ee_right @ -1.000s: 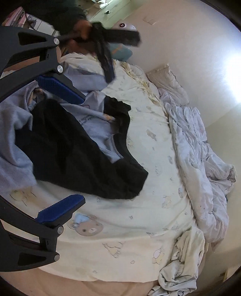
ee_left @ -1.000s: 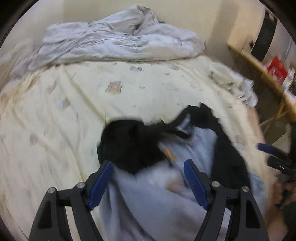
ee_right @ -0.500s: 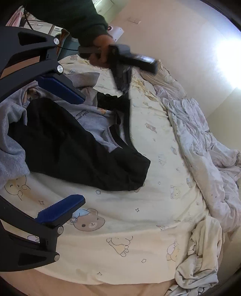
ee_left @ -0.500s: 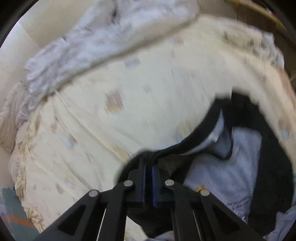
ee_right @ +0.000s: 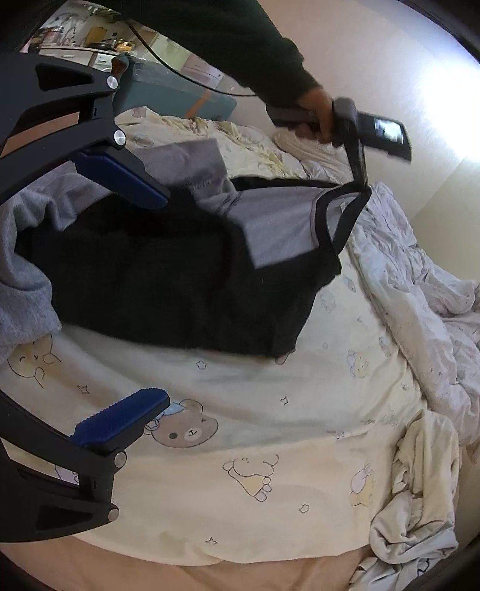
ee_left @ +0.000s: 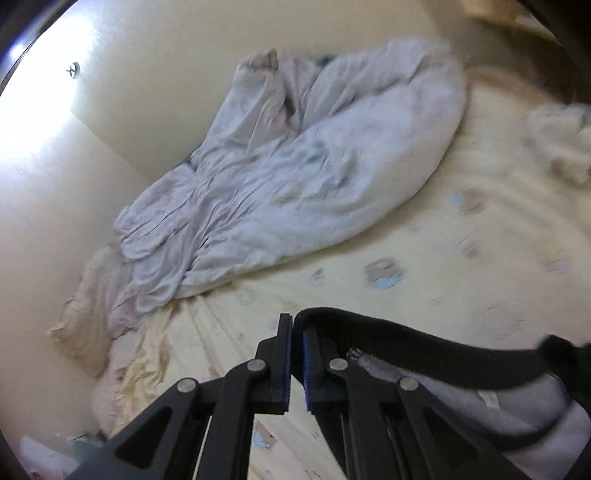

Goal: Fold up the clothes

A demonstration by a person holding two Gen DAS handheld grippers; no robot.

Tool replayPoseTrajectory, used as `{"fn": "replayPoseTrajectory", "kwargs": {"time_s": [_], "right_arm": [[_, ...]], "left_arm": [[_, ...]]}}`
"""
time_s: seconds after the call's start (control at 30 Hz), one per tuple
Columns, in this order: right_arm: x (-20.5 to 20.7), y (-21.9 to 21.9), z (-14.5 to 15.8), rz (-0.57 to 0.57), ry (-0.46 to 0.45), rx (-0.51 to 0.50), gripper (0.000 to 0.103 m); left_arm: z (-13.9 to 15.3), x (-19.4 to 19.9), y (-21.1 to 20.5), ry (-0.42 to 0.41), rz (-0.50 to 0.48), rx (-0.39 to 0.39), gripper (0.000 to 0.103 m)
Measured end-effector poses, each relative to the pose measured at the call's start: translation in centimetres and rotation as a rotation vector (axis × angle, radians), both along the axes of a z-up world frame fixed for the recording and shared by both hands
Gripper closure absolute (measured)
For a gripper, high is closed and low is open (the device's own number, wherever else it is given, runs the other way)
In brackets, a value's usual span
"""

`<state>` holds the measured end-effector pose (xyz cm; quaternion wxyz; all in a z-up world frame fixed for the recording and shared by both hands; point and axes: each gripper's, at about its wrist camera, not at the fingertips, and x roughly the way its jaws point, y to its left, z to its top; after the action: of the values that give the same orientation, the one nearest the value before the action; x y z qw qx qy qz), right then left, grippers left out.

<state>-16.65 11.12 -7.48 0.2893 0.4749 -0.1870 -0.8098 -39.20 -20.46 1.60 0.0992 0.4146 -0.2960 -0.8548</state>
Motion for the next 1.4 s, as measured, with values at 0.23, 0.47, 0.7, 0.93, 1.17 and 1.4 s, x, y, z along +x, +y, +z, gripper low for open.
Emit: {"fn": "replayPoseTrajectory", "kwargs": {"time_s": [0.23, 0.47, 0.7, 0.93, 1.17, 1.4], "right_arm": [[-0.1, -0.6, -0.6, 0.017, -0.003, 0.032, 0.004], [0.7, -2.8, -0.1, 0.117, 0.02, 0.092, 0.004], [1.9, -8.8, 1.6, 0.234, 0.054, 0.222, 0.01], [1.3, -13.2, -1.2, 0.229, -0.002, 0.405, 0.019], [1.1, -15.7, -3.2, 0.257, -0.006, 0.565, 0.022], [0.1, -13.4, -3.0, 0.184, -0.046, 0.501, 0.086]], "left_arm": [[-6.9, 0.5, -2.2, -0.191, 0.133, 0.12, 0.054], [-2.0, 11.4, -5.6, -0.158, 0.123, 0.668, 0.036], [-4.7, 26.7, -1.7, -0.126, 0.121, 0.827, 0.036], [-7.0, 32.1, -1.3, 0.0, 0.154, 0.857, 0.036], [-7.3, 31.7, -1.9, 0.069, 0.172, 0.846, 0.036], [-7.5, 31.7, -3.2, 0.076, 0.194, 0.904, 0.036]]}}
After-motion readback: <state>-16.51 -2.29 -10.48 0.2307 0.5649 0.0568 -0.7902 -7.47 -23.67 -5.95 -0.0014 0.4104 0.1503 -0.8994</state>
